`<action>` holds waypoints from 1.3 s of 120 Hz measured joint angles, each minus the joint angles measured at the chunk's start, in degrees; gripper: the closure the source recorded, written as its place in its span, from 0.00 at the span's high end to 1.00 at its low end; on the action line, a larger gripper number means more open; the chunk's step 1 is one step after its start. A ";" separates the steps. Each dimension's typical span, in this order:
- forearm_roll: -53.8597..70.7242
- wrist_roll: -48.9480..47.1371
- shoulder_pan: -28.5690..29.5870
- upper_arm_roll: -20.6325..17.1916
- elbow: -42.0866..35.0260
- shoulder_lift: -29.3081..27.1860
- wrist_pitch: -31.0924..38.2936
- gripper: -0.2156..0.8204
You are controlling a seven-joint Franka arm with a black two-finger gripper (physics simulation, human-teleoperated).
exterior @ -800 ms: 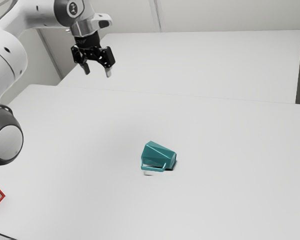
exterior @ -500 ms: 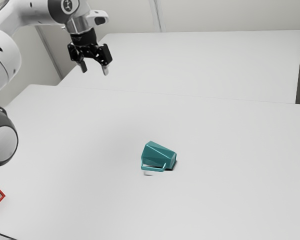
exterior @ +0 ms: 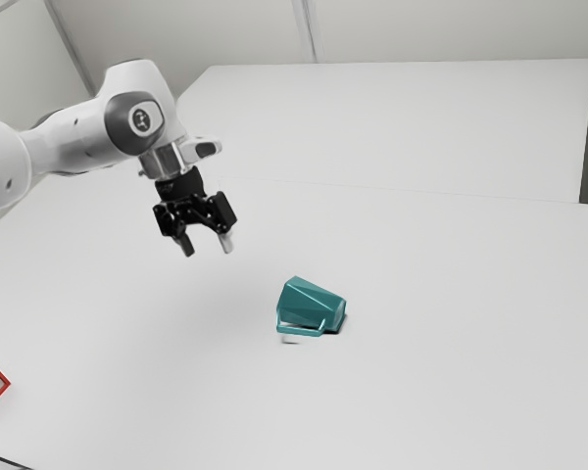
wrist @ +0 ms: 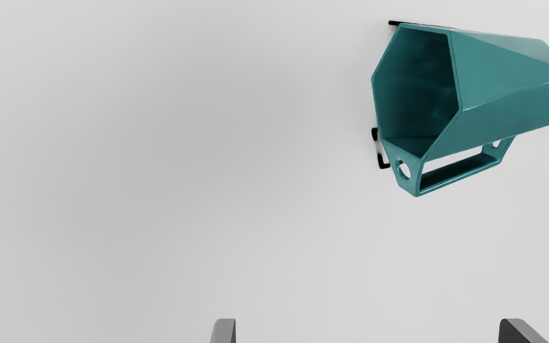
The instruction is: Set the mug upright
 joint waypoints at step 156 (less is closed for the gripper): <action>-47.88 26.07 -4.28 -0.09 -19.53 4.39 34.63 0.79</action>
